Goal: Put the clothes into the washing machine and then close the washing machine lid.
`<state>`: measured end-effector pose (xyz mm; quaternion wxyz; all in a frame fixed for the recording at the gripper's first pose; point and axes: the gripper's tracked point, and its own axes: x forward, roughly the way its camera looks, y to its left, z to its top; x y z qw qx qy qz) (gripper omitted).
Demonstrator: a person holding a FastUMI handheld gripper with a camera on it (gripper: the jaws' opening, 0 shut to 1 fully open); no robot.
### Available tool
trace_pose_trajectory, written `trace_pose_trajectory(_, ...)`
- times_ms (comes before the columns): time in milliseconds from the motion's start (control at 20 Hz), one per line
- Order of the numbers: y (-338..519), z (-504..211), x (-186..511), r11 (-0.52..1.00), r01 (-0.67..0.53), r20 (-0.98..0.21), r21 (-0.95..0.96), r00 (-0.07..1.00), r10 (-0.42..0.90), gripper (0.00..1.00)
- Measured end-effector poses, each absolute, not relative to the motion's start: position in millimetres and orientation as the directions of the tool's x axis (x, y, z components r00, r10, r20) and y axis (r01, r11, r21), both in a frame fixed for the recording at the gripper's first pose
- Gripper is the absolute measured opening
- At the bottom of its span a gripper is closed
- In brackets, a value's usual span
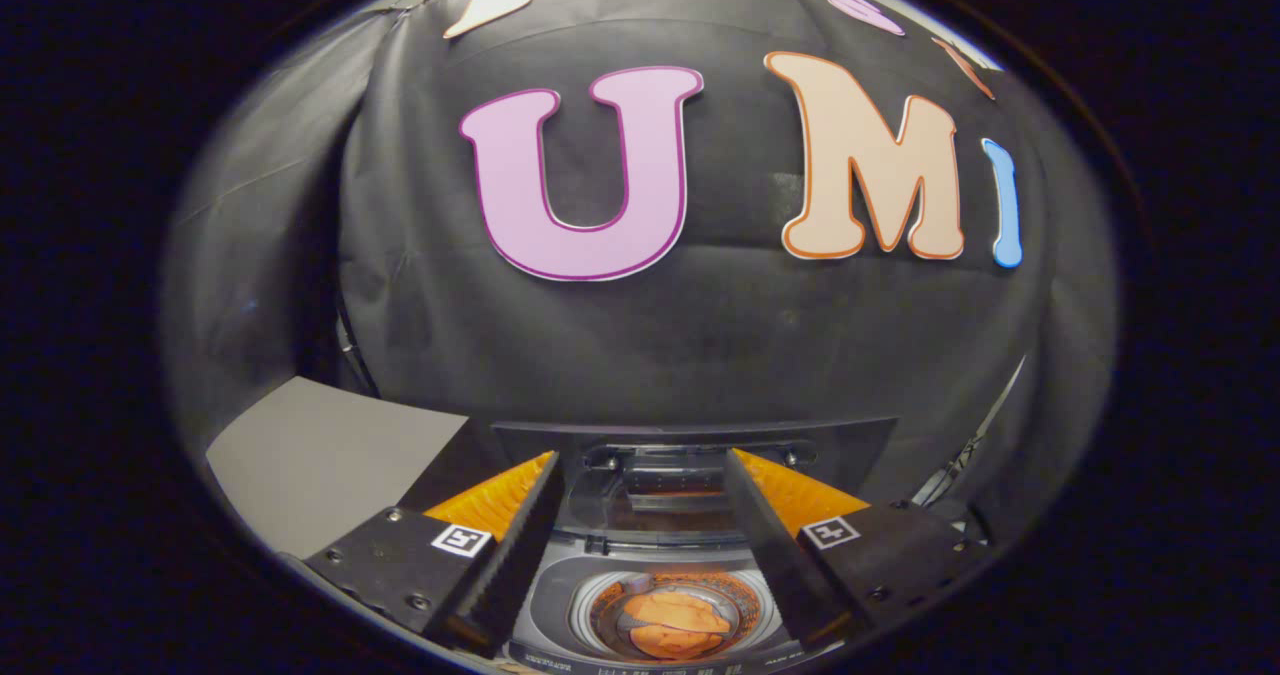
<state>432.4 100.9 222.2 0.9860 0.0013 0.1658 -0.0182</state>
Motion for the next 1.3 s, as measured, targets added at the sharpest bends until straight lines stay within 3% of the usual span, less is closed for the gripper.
trace_pose_trajectory(600, 104, 198, 524, 0.996, 0.065, -0.325, -0.063, 0.942, -0.082, 0.96)
trace_pose_trajectory(1300, 106, 189, 500, 0.997, 0.063, -0.372, -0.041, 0.925, -0.074, 0.97)
